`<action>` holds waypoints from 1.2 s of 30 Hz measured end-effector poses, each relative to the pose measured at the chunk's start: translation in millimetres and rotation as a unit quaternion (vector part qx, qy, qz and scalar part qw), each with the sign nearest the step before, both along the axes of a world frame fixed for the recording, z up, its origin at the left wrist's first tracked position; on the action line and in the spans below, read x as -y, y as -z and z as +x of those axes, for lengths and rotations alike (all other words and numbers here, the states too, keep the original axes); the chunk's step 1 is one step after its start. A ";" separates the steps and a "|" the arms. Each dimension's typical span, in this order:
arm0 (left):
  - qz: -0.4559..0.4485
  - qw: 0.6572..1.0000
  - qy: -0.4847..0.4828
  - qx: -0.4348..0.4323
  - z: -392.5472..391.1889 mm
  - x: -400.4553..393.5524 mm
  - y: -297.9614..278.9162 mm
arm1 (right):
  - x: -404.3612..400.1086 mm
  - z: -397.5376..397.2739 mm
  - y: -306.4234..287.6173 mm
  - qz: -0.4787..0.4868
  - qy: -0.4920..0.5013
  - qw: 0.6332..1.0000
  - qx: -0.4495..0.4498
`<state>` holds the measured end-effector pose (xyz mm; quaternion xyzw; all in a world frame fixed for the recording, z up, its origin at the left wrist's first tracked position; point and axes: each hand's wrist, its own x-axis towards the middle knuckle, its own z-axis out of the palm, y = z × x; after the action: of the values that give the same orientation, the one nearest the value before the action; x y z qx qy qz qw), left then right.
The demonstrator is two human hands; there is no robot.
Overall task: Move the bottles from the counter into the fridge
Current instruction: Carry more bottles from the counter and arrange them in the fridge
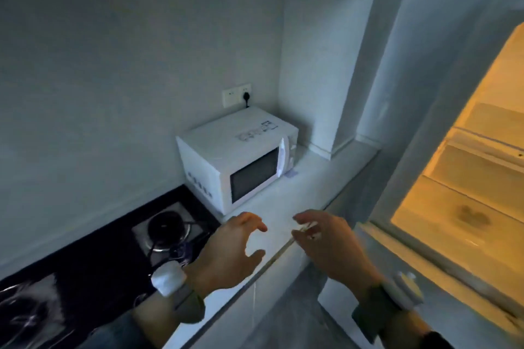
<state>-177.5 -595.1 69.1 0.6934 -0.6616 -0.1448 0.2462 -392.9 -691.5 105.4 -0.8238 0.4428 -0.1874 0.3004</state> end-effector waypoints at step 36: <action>0.081 0.782 -0.618 0.005 98.0 -685.8 16.4 | -514.6 359.5 37.9 -0.009 -0.587 0.807 -0.060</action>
<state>-79.5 90.7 52.7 0.9717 -0.0781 -0.0112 0.2228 -33.4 -176.9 67.5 -0.9389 -0.1099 0.0707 0.3185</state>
